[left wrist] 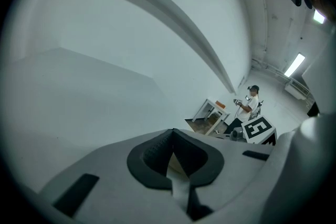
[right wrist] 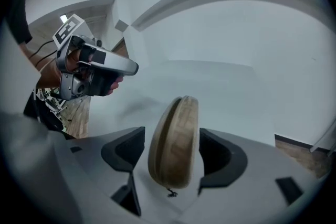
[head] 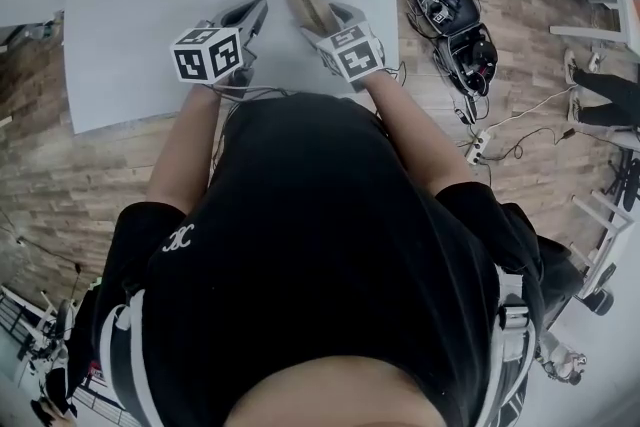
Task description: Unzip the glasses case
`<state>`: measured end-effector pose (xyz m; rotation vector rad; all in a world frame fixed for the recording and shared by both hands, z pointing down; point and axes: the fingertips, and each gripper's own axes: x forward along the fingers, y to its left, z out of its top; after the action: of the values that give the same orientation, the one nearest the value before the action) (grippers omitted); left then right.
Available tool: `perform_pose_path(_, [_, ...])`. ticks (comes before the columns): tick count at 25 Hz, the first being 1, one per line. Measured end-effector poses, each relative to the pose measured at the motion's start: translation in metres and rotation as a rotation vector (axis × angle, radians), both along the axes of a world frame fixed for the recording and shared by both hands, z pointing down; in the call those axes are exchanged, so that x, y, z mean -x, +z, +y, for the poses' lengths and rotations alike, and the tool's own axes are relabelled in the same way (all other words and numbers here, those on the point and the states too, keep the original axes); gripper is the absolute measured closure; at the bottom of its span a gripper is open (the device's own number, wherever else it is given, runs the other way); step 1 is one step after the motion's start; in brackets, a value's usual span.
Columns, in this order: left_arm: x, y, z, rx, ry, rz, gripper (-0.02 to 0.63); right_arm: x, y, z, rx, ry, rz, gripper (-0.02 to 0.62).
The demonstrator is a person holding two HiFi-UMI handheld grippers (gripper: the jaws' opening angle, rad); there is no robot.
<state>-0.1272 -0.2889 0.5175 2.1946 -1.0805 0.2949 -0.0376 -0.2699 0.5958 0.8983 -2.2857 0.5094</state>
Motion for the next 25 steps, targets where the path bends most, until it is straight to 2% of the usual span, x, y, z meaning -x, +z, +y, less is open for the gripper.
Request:
perform_pose_path(4, [0.006,0.0,0.004,0.057,-0.04,0.098,0.604,0.001,-0.011,0.006,-0.02,0.009,-0.033,0.29])
perform_pose_path(7, [0.004,-0.004,0.005,0.049,-0.06,0.114,0.604,-0.01,-0.03,0.006,-0.062,0.051,-0.101,0.292])
perform_pose_path(8, [0.003,-0.007,0.004,0.041,-0.072,0.118,0.604,-0.016,-0.039,0.004,-0.094,0.079,-0.126,0.317])
perform_pose_path(9, [0.002,-0.011,0.003,0.029,-0.085,0.115,0.604,-0.024,-0.049,0.001,-0.133,0.113,-0.14,0.514])
perform_pose_path(10, [0.001,-0.016,0.001,0.013,-0.097,0.1,0.604,-0.032,-0.058,-0.002,-0.169,0.144,-0.14,0.58])
perform_pose_path(15, [-0.012,-0.034,-0.004,-0.064,-0.118,-0.024,0.604,-0.053,-0.09,-0.011,-0.22,0.196,-0.189,0.581])
perform_pose_path(18, [-0.025,-0.038,0.0,-0.076,-0.123,-0.038,0.604,-0.061,-0.105,-0.012,-0.236,0.199,-0.226,0.581])
perform_pose_path(22, [-0.037,-0.035,0.013,-0.067,-0.114,-0.075,0.604,-0.064,-0.122,-0.005,-0.238,0.156,-0.293,0.581])
perform_pose_path(25, [-0.048,-0.033,0.016,-0.057,-0.112,-0.094,0.604,-0.074,-0.125,-0.009,-0.232,0.143,-0.305,0.581])
